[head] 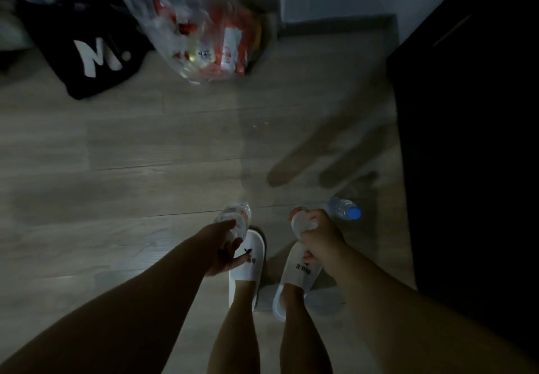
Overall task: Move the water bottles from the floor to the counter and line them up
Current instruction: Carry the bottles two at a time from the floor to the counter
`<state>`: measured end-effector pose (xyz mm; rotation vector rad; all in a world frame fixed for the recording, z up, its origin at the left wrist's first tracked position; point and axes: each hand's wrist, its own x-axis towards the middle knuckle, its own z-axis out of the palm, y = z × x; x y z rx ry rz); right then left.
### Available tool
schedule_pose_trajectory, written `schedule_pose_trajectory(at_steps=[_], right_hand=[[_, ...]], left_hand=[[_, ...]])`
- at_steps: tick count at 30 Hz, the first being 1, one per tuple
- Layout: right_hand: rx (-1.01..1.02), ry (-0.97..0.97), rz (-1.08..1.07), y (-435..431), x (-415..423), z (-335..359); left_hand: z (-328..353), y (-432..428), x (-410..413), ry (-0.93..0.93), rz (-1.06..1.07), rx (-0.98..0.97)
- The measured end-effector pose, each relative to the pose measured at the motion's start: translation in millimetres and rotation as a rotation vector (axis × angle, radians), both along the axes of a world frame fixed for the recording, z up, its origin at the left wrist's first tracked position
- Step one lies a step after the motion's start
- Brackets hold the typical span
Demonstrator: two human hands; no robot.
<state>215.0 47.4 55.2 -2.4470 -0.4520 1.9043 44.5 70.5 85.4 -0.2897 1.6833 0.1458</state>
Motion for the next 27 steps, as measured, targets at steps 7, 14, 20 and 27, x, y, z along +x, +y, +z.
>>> schedule_pose_trajectory(at_steps=[7,14,20,27], right_hand=[[0.075,0.022,-0.371,24.8,-49.9,93.0],[0.056,0.014,-0.606,42.5,-101.2,184.0],[0.223,0.252,-0.684,46.1,-131.3,271.8],[0.290,0.399,-0.593,76.1,-157.4,345.5]], left_hand=[[67.2,1.9,-48.2,-0.024,0.373,0.003],[154.0,-2.3,-102.8,-0.046,0.649,0.159],[219.4,-4.9,-135.5,-0.244,0.942,0.251],[295.8,-6.7,-141.6,-0.283,1.169,0.403]])
